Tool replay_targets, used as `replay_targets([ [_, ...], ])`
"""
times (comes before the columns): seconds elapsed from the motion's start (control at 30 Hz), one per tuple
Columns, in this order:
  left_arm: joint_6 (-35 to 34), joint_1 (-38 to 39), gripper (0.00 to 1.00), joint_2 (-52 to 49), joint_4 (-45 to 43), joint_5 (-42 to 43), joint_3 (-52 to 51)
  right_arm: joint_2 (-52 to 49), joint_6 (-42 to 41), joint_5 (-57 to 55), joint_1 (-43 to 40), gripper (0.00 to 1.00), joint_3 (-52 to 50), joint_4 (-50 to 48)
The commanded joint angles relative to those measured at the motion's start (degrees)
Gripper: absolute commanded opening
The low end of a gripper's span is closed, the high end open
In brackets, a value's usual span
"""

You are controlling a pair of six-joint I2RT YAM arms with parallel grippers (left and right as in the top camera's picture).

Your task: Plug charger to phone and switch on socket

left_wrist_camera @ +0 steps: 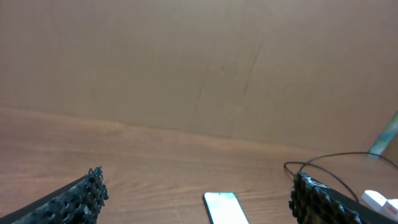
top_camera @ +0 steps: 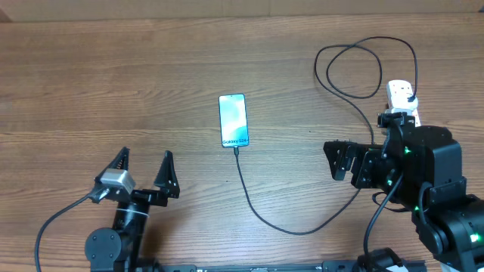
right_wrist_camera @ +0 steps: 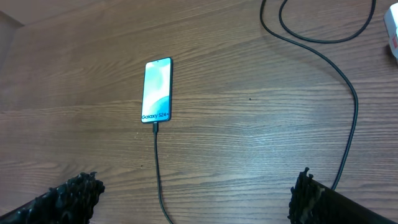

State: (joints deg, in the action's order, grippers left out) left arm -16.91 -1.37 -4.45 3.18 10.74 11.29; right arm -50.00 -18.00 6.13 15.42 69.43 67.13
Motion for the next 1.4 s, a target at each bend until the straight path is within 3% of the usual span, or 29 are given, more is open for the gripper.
replay_targets([
  [0.0,-1.31,-0.68,1.00,2.64,-0.46,-0.22,-3.19,0.33,0.28,-0.04,0.28,1.00,0.94,-0.11],
  [0.3,-1.36,-0.70,1.00,4.28,-2.16,-0.17,-10.97,0.33,0.28,-0.04,0.28,1.00,0.94,-0.11],
  [1.37,0.61,-0.72,1.00,4.24,0.24,-0.20,-11.02,0.33,0.28,-0.04,0.28,1.00,0.94,-0.11],
])
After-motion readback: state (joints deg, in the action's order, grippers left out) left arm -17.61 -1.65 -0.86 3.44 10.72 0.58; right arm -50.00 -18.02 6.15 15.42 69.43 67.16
